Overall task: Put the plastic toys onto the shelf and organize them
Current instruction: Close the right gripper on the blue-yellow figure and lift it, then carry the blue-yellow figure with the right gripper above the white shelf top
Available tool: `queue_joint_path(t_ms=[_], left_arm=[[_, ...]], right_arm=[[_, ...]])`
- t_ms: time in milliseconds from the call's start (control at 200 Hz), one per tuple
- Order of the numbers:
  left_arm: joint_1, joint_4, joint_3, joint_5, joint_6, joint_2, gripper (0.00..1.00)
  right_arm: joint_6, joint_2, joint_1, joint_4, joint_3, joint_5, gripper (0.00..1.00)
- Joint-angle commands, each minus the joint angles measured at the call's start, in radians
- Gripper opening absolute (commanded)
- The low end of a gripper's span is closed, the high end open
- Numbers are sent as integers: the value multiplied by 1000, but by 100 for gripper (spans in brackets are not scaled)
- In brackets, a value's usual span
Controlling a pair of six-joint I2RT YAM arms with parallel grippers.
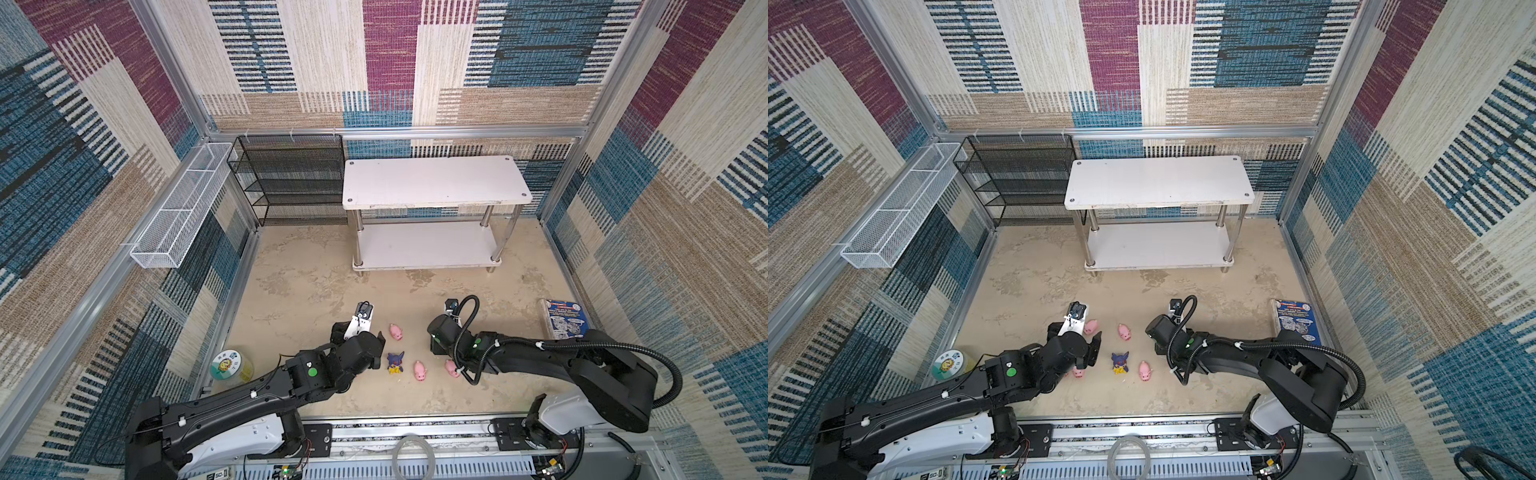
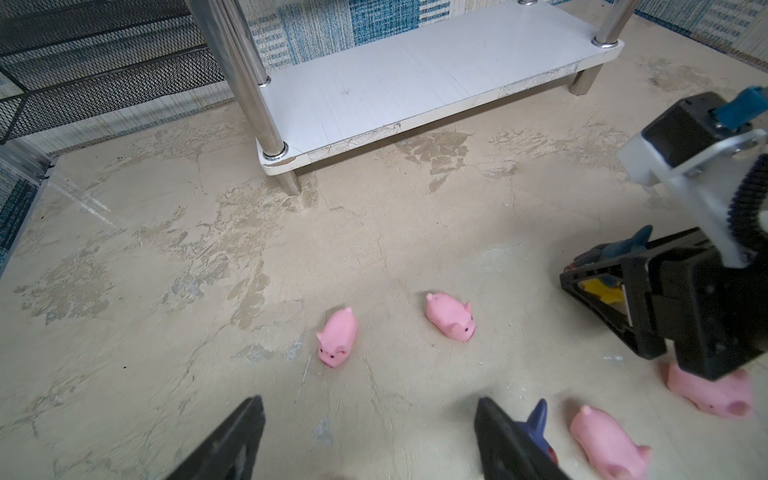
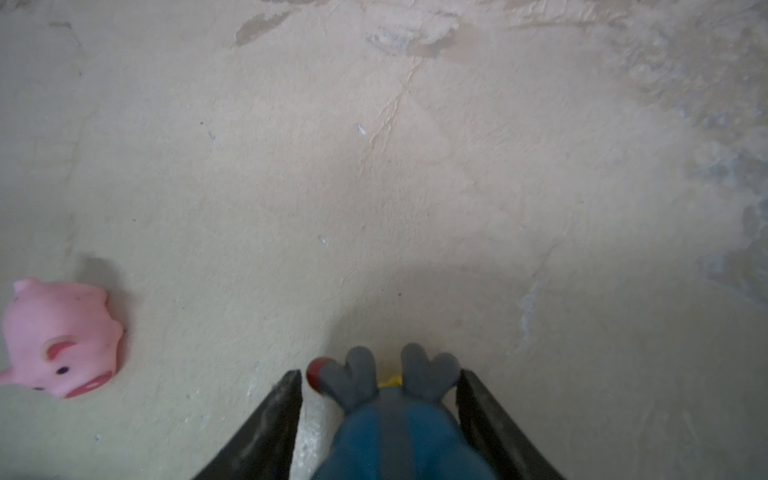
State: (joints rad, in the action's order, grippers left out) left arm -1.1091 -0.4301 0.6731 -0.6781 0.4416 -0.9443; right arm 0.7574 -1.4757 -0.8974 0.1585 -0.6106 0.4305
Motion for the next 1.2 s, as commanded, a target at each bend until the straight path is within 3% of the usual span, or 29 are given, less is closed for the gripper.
queue_joint_path(t_ms=[0,205,546,726,1192], left_arm=[[0,20,-3,-19,-18,-1,84],[-1,19,-3,-26,-21,0,84],[0,22,8,-27,-33,-8,84],[0,21,12,-27,-40,-9,84],[1,51,27,-4,-73,-32,84]], right_arm=[[4,-14,-1,-1,-10,20,58],[0,-32,2,3,-15,20,48],[-15,-37,10,0,-24,28,48],[-27,-43,12,12,-44,32,41],[-102,23,13,182,-157,28,37]])
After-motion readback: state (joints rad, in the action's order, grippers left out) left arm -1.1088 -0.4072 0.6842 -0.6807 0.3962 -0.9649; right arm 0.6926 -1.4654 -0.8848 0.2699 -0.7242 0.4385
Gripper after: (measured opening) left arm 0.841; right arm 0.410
